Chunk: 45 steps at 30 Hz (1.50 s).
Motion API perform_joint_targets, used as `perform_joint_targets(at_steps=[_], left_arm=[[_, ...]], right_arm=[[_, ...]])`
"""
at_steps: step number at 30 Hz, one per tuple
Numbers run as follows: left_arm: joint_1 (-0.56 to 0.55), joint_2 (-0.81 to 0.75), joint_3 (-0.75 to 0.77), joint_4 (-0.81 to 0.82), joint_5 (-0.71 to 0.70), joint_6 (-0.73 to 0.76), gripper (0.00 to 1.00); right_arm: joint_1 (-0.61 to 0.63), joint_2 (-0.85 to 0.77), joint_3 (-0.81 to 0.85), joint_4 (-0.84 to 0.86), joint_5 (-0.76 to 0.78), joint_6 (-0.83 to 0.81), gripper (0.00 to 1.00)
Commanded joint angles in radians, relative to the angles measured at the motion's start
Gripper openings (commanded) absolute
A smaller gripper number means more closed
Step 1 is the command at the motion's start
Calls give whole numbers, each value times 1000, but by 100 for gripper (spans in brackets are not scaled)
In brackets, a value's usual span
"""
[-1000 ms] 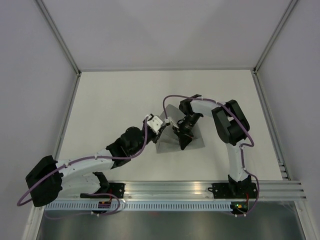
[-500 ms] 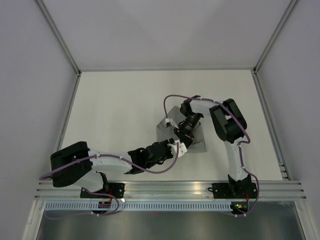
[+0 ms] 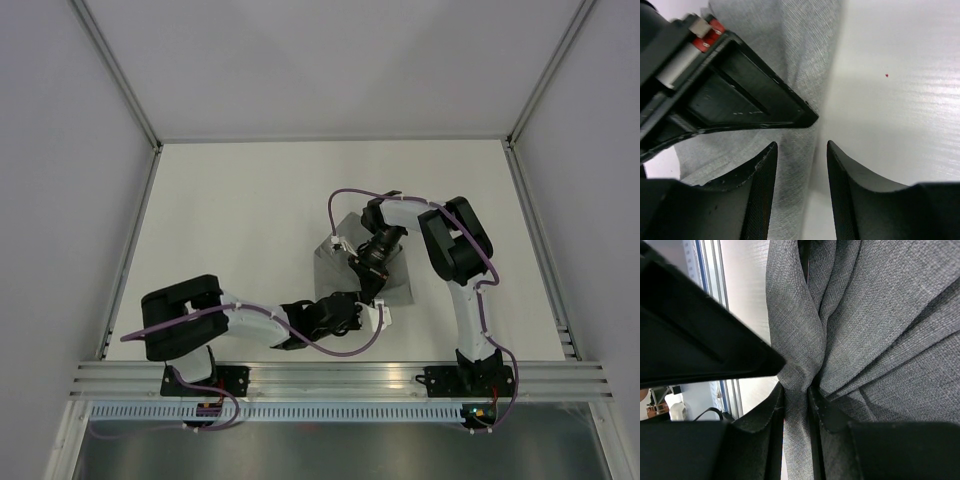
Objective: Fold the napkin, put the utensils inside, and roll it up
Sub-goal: Roll the napkin with the utensil
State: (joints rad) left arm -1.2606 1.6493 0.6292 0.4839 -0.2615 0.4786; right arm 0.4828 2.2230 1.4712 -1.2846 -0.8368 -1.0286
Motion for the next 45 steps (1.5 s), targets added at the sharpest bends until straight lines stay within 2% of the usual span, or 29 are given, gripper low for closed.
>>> perform_joint_targets(at_steps=[1, 7, 10, 14, 17, 19, 22, 23, 25, 29, 37, 45], left_arm=[[4, 41, 23, 47, 28, 45, 50], [47, 93, 13, 82, 42, 20, 50], [61, 109, 23, 59, 79, -1, 46], [69, 121, 46, -2, 117, -32, 20], [76, 118, 56, -59, 156, -69, 7], [90, 113, 76, -106, 212, -112, 2], [113, 101, 83, -165, 295, -152, 2], [121, 96, 83, -171, 318, -165, 2], [141, 86, 78, -189, 369, -199, 2], [170, 78, 75, -211, 445, -262, 2], [231, 69, 38, -165, 568, -363, 2], [326, 102, -9, -55, 764, -561, 2]], right_arm=[[-6, 70, -17, 122, 157, -42, 11], [-7, 73, -17, 123, 160, -41, 10], [-9, 73, -18, 125, 162, -39, 10], [-12, 73, -15, 123, 160, -41, 10], [-12, 70, -11, 120, 156, -41, 11], [-12, 70, -5, 114, 150, -39, 11], [-16, 52, -2, 116, 131, -25, 22], [-18, 34, -2, 114, 124, -25, 29], [-23, 7, -2, 122, 102, -7, 37], [-47, -101, 0, 154, 58, 45, 50], [-177, -262, -5, 237, -70, 154, 56], [-364, -499, -207, 442, -128, 142, 56]])
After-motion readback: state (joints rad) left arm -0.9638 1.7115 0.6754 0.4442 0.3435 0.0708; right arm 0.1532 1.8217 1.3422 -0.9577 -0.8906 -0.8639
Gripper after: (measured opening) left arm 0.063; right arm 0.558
